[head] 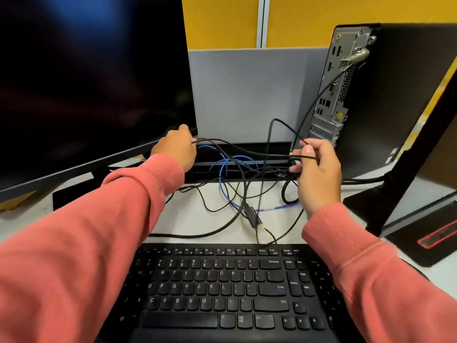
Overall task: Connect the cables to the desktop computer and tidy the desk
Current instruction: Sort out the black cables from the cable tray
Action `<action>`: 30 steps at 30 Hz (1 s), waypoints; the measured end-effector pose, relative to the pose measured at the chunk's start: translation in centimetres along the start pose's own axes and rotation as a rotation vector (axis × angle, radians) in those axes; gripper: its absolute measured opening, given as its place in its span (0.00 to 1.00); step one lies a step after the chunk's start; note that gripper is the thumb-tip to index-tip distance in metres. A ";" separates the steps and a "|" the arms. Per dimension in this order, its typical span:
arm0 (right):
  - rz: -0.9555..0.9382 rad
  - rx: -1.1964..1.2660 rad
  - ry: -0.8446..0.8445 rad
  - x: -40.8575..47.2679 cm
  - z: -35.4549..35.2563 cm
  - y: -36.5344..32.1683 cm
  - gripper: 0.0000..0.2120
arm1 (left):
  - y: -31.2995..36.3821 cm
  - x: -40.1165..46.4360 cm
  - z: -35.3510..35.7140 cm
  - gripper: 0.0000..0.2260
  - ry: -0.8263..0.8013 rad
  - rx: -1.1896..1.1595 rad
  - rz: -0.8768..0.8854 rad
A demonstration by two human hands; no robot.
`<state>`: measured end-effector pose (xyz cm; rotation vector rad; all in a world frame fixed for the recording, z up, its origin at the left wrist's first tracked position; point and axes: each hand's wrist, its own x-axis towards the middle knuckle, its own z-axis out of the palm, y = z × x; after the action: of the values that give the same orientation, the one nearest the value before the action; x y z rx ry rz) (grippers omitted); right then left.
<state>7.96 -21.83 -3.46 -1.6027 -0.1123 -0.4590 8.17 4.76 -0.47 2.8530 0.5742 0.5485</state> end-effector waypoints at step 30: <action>0.064 0.010 -0.538 3.0 2.4 -16.9 0.21 | 5.4 -6.1 -14.0 0.18 -0.419 -1.336 0.247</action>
<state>5.45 -18.51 13.34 -1.6806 -0.4663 0.0327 -0.69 -1.24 11.74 1.6420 -0.2090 0.1892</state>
